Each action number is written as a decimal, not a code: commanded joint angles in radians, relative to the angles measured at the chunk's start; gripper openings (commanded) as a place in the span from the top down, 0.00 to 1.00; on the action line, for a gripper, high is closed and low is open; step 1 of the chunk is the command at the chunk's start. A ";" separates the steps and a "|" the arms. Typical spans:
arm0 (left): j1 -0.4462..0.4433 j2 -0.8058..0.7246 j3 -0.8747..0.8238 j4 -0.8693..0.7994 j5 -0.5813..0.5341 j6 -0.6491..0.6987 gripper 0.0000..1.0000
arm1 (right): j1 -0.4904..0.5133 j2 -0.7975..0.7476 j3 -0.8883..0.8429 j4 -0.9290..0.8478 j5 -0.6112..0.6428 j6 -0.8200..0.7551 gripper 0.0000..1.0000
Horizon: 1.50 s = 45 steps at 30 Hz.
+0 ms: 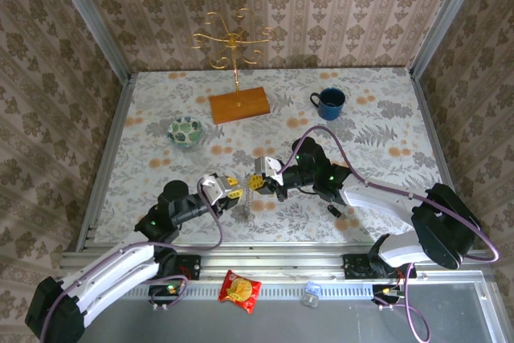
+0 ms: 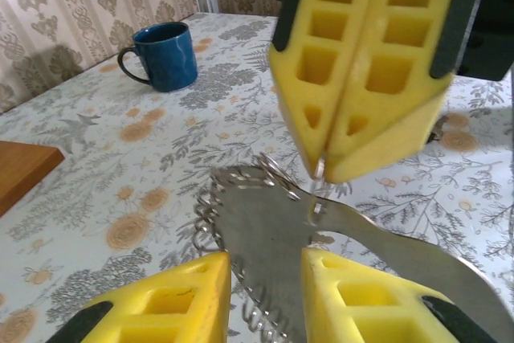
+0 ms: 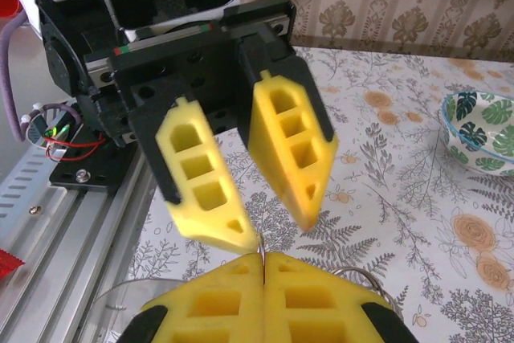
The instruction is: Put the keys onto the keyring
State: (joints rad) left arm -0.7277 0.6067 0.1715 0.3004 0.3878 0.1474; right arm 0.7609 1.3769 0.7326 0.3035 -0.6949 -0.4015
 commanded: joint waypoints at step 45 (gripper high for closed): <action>-0.024 0.038 0.113 -0.084 0.047 0.058 1.00 | 0.008 -0.057 0.091 -0.291 0.146 -0.099 0.64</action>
State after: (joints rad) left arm -0.7448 0.6765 0.1879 0.3412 0.4622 0.1135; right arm 0.7685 1.3911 0.7715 0.1642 -0.6468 -0.4442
